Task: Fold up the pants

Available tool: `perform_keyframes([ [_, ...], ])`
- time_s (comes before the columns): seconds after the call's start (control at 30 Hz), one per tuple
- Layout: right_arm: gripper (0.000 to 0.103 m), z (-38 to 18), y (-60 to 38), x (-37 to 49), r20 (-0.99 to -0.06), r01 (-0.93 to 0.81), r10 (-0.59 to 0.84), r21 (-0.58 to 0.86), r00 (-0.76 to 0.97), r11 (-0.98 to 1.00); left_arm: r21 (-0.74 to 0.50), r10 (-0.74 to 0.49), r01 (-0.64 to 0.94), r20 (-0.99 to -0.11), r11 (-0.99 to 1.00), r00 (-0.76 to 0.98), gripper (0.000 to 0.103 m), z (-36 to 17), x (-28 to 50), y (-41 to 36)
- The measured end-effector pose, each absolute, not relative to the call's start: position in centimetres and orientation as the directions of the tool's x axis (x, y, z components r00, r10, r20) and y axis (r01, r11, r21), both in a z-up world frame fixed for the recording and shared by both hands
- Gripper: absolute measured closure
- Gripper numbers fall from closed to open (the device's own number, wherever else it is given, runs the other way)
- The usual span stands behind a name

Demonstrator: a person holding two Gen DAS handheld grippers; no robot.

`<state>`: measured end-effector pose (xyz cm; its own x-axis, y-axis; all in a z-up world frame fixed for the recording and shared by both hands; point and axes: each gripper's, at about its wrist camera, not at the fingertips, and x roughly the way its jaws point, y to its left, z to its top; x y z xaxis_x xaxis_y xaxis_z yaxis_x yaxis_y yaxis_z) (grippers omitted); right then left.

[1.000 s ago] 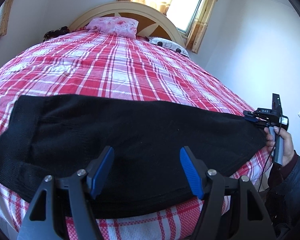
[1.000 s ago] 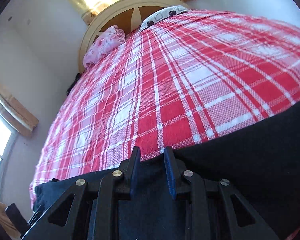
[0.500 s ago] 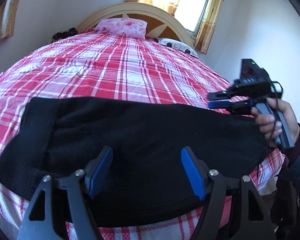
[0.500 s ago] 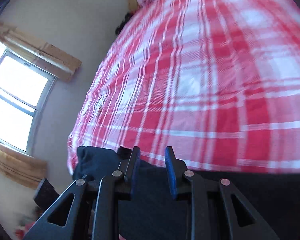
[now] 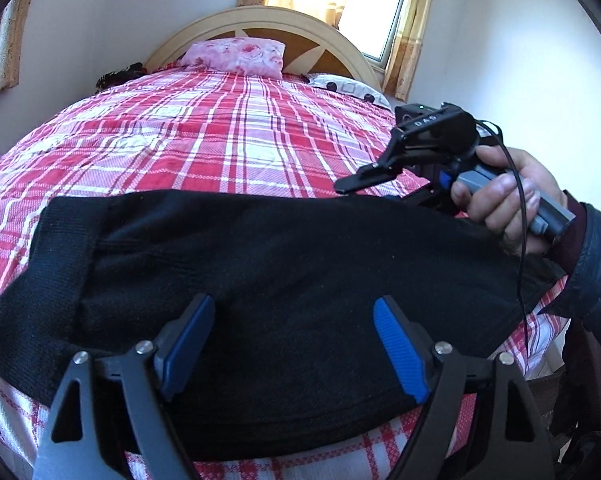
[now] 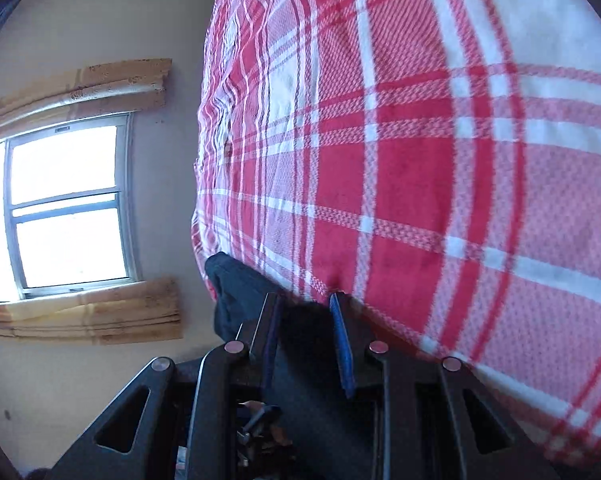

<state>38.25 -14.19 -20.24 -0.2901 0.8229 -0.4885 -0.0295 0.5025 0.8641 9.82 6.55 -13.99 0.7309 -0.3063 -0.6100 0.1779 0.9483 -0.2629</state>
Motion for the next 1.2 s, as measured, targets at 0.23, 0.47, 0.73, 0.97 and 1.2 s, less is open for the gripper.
perform_keyframes([
  [0.23,0.076,-20.9,-12.2,37.8,-0.454,-0.015,0.84,0.882,-0.296,0.471,-0.255,-0.302,0.18,-0.605,0.95,0.737,0.017,-14.1,9.7,6.3],
  [0.47,0.084,-19.7,-11.3,36.9,-0.518,-0.068,0.823,0.853,-0.235,0.518,-0.257,-0.305,0.182,-0.604,0.949,0.737,0.017,-14.1,9.7,6.3],
  [0.73,0.084,-19.0,-15.2,36.7,-0.486,-0.007,0.849,0.868,-0.208,0.496,-0.258,-0.306,0.183,-0.604,0.949,0.736,0.017,-14.2,9.7,6.3],
  [0.97,0.084,-17.7,-17.6,36.4,-0.516,-0.065,0.804,0.85,-0.296,0.522,-0.268,-0.312,0.182,-0.602,0.946,0.735,0.017,-14.2,9.8,6.4],
  [1.2,0.083,-19.2,-15.2,35.4,-0.474,-0.078,0.793,0.872,-0.383,0.483,-0.257,-0.305,0.182,-0.604,0.949,0.737,0.017,-14.2,9.7,6.3],
])
